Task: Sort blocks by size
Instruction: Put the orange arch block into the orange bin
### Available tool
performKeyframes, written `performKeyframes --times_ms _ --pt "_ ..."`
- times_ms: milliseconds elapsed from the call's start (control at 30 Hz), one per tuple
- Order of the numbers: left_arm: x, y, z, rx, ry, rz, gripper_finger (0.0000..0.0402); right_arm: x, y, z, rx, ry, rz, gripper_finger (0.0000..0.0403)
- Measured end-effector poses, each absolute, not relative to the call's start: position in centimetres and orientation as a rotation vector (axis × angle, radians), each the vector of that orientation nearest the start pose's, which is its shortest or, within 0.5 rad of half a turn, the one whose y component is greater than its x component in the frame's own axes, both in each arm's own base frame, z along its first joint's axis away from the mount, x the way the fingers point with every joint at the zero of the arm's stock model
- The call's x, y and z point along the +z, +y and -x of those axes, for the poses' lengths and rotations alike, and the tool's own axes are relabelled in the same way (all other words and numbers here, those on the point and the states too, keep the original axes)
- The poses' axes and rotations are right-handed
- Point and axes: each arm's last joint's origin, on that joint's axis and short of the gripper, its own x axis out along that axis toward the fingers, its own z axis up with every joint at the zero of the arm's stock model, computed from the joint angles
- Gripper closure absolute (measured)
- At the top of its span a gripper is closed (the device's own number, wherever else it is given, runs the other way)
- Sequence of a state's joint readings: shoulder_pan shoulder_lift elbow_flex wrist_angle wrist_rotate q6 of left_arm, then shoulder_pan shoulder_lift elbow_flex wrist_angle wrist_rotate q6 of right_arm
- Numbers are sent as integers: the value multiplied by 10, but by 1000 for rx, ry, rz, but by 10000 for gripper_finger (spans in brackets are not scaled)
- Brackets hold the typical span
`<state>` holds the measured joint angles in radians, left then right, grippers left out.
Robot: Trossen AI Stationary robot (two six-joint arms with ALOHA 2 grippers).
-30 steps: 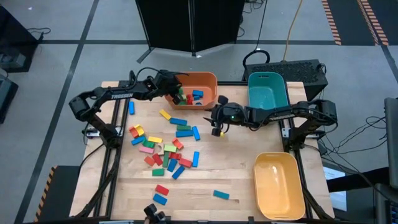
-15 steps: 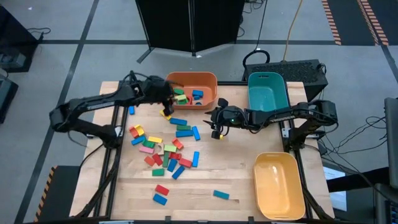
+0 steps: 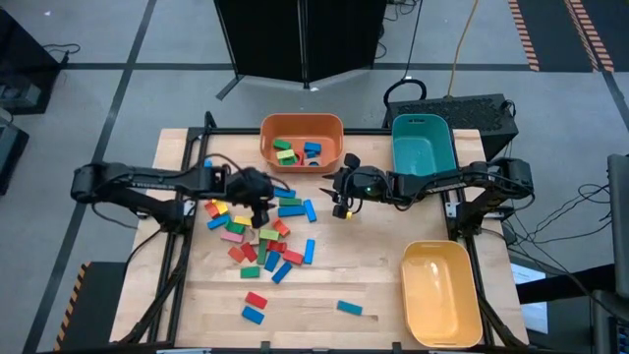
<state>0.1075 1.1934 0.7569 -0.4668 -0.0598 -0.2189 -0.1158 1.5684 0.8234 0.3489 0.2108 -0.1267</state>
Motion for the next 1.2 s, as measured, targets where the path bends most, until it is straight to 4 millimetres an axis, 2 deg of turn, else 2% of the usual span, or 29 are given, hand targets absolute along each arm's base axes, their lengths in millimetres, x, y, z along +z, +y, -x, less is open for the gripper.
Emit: performKeyframes --times_ms 167,400,633,767,867,1033,1200 --pt "204 14 -225 289 892 313 236 208 -42 -326 -294 415 126 245" --pt "175 8 -231 288 940 325 229 209 -33 -327 -271 405 120 245" --pt "151 7 -245 304 990 339 167 210 -26 -328 -253 393 106 245" --pt "139 7 -246 315 1045 335 128 210 -22 -329 -244 392 98 245" --pt "135 6 -248 311 1061 339 113 210 -20 -329 -240 391 100 245" --pt "134 6 -249 311 1064 343 128 210 -18 -329 -238 390 97 245" --pt "134 6 -249 307 1063 344 189 210 -18 -329 -237 390 94 245"
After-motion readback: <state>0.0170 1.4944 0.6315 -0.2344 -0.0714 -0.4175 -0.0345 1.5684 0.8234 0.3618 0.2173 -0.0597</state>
